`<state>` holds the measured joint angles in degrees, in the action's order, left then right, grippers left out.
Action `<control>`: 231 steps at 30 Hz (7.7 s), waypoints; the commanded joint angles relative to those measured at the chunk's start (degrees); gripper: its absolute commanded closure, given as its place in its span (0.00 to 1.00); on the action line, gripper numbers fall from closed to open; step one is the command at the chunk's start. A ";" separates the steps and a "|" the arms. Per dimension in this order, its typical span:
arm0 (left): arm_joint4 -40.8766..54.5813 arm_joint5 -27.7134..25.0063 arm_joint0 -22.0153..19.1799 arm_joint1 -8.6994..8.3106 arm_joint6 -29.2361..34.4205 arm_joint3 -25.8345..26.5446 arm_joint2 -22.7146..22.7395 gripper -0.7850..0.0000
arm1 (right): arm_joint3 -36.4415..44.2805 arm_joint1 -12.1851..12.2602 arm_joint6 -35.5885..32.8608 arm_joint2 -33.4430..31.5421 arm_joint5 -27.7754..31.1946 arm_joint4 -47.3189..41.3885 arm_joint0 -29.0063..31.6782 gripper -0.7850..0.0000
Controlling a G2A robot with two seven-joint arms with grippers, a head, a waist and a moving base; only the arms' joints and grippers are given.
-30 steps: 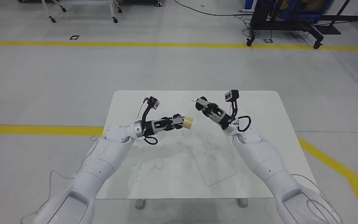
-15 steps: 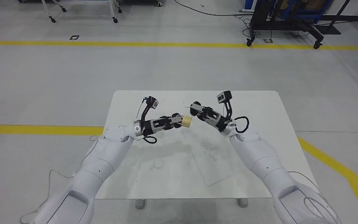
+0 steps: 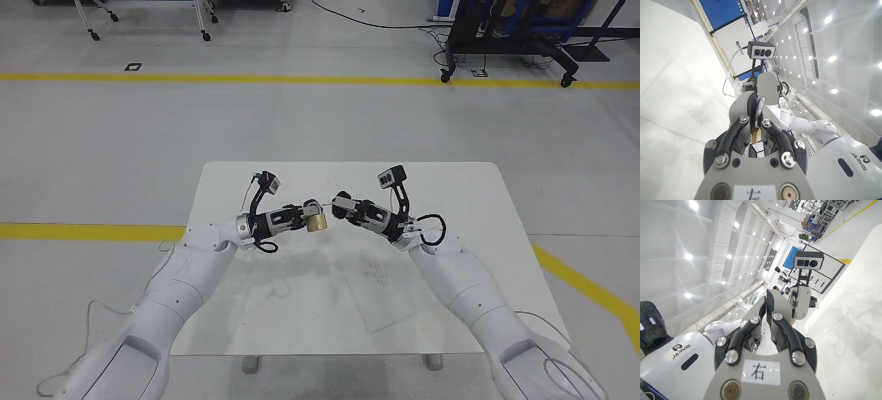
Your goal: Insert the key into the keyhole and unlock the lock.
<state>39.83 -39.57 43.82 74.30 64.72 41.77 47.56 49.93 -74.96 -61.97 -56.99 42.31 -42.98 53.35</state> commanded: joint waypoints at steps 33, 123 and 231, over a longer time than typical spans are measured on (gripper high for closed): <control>4.39 51.08 -2.02 0.14 -10.54 6.12 0.67 1.00 | 16.51 5.85 5.38 -14.90 4.66 19.12 10.95 1.00; -1.22 74.90 -2.28 -0.94 -2.97 8.96 -1.00 1.00 | 53.32 10.26 52.72 -6.48 10.24 143.75 16.43 1.00; -3.47 32.23 17.65 -2.58 -26.71 32.68 14.87 1.00 | 53.75 12.88 64.89 -10.30 10.81 131.13 17.41 0.00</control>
<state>35.89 -7.09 61.32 71.66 38.81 74.35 62.21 103.68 -62.08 2.89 -67.29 53.12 88.15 70.76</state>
